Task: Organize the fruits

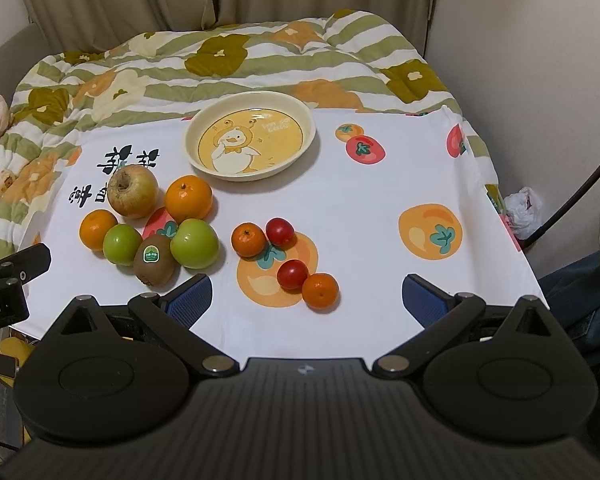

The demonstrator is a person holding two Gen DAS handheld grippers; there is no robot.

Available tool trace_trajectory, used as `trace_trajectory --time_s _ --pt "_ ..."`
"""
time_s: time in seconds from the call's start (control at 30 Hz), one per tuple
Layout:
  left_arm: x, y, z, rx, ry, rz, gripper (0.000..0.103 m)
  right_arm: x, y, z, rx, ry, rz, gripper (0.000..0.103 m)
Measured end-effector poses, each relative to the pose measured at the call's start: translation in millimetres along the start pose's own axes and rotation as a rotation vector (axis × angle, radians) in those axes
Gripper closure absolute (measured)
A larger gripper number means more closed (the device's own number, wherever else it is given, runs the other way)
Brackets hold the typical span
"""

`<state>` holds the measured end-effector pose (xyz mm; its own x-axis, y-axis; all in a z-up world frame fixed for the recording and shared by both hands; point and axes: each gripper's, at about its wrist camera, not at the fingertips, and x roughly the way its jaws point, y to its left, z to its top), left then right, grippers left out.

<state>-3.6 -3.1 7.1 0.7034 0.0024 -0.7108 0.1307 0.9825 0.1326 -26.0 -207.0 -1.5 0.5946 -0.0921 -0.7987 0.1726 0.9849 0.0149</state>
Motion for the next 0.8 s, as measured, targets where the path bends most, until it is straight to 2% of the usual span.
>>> trace_trajectory --time_s 0.8 --pt "-0.8 1.7 -2.1 -0.003 0.003 0.004 0.000 -0.1 -0.3 0.2 -0.003 0.003 0.006 0.000"
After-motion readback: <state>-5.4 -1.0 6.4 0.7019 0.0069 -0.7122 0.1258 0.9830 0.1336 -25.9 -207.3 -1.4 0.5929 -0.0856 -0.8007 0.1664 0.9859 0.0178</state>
